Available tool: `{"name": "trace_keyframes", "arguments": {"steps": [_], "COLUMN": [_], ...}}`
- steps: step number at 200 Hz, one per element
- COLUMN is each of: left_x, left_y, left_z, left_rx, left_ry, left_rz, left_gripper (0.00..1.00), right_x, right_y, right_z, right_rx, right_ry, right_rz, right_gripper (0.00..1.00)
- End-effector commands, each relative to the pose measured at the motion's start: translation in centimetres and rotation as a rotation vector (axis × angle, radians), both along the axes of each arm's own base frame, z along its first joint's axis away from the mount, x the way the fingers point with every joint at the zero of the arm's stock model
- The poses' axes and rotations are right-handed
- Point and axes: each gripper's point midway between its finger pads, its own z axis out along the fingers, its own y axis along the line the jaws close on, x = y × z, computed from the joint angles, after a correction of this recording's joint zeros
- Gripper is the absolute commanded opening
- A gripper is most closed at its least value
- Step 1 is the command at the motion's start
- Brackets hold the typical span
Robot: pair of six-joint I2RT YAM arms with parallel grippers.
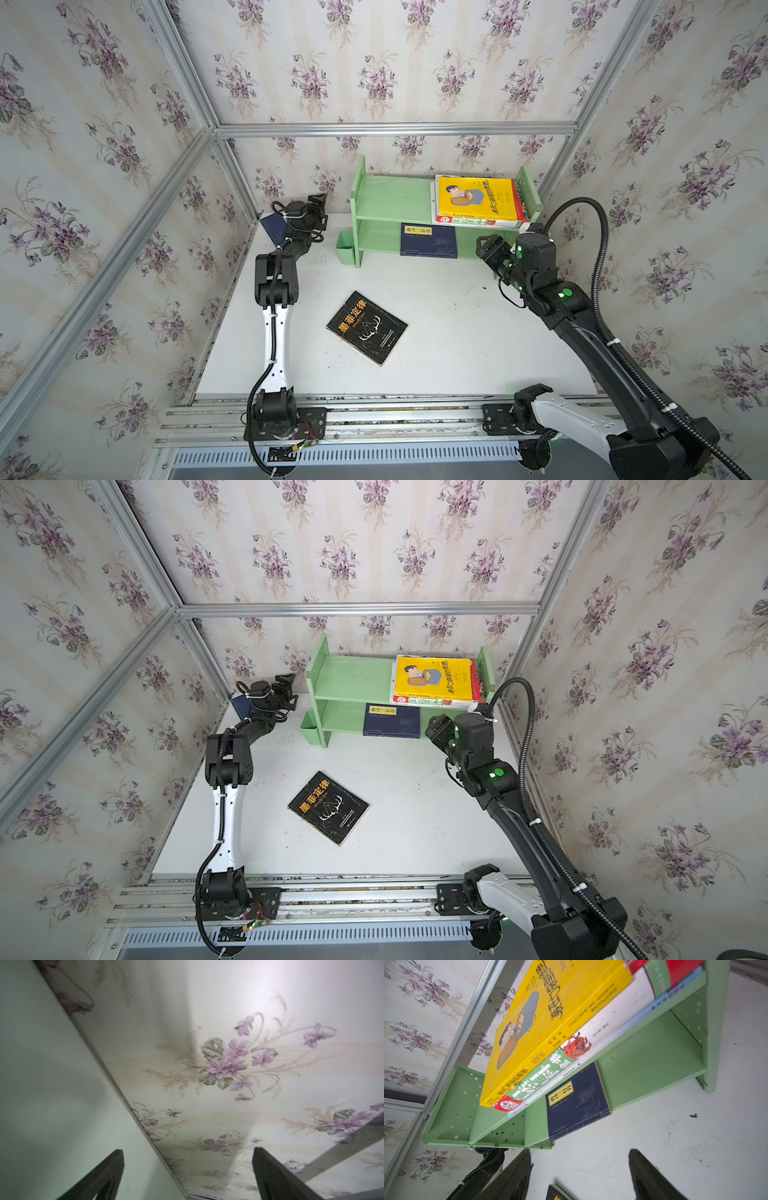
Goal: Stacking books/files
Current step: Rotate the book at the top-left of the table.
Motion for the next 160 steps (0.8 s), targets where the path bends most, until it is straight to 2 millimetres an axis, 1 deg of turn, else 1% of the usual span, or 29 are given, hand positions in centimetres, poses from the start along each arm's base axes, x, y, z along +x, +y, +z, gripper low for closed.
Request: {"name": "trace_keyframes", "arguments": {"steps": [1,31,44,76,92,104,120,134,138,160], "left_x": [0.1,-0.8,-1.5,-4.9,-6.2,-7.0,-8.1,-8.9,-9.1,-10.6], "left_y": [2.3,4.8,6.0,9.8,10.8,11.2,11.2,11.1,10.8,11.5], "left_z": [0.6,-0.2,-0.4,-0.9,-1.1,-0.6,0.3,1.5,1.8,3.6], "left_rx": [-0.028,-0.035,-0.037,-0.012,-0.001,0.003,0.027,0.067,0.077,0.159], "left_ry": [-0.034,-0.026,-0.015,0.022,0.039,0.044,0.047,0.054,0.058,0.109], "left_rz": [0.123,0.198,0.225,0.314,0.317,0.302,0.266,0.23,0.202,0.159], "left_gripper": [0.99,0.99,0.98,0.98,0.98,0.98,0.96,0.95,0.95,0.94], "right_x": [0.2,0.7,0.9,1.7,2.1,2.5,3.0,3.4,3.5,3.7], "right_y": [-0.2,0.1,0.3,0.9,1.2,1.5,1.9,2.2,2.3,2.5], "right_z": [0.5,0.1,0.0,-0.6,-1.0,-1.2,-1.5,-1.8,-1.9,-2.3], "right_rx": [0.008,0.007,0.008,0.012,0.013,0.016,0.02,0.025,0.026,0.029], "right_ry": [-0.012,0.001,0.004,0.014,0.023,0.027,0.029,0.031,0.032,0.036], "right_rz": [-0.023,-0.018,-0.013,0.0,0.009,0.018,0.03,0.04,0.042,0.052], "right_gripper": [0.76,0.76,0.76,0.76,0.76,0.76,0.76,0.76,0.76,0.76]}}
